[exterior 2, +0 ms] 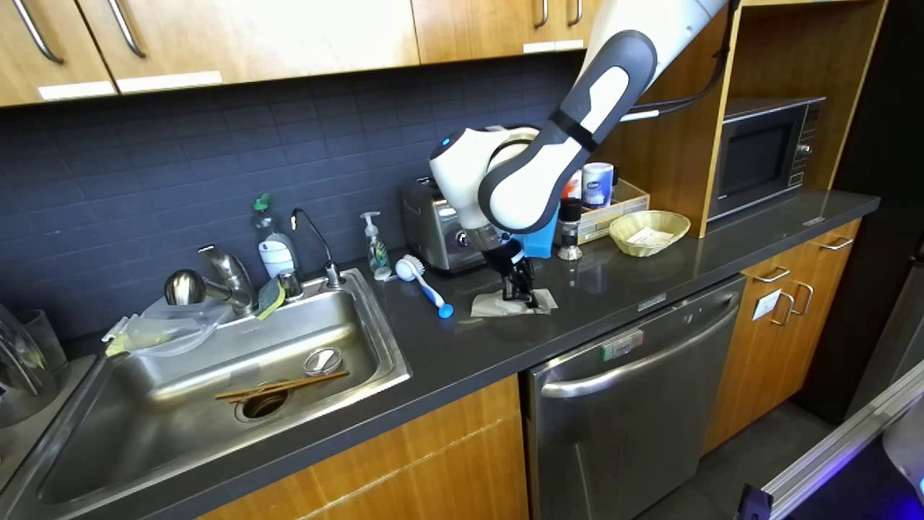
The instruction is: Use the paper to clean the counter
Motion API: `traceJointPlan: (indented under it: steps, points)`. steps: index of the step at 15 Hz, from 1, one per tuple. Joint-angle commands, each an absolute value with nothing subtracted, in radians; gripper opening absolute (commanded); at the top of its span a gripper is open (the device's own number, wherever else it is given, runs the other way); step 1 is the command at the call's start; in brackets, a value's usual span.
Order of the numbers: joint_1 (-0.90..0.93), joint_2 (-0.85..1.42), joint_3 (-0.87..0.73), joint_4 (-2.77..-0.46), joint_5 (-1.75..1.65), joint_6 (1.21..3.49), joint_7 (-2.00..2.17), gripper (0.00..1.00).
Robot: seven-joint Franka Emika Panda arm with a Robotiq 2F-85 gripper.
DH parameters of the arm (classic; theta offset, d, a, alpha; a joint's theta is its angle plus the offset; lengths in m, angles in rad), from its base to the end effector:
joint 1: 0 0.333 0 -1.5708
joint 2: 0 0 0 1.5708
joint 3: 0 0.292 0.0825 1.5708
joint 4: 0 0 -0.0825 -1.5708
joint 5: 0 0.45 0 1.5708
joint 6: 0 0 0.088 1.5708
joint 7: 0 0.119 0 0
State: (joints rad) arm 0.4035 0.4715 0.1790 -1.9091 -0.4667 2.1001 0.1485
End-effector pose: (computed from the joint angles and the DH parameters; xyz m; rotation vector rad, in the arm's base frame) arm 0.5419 0.3283 0.1548 2.5999 0.9755 -0.1961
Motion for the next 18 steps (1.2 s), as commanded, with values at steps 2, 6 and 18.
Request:
traceJointPlan:
  steps: [2,6,18]
  points:
    - [0.4,0.472,0.177,-1.901,-0.455,2.117,0.15,0.01]
    - [0.4,0.472,0.174,-1.9,-0.455,2.124,0.153,0.37]
    - [0.42,0.401,0.187,-1.918,-0.466,2.118,0.17,1.0]
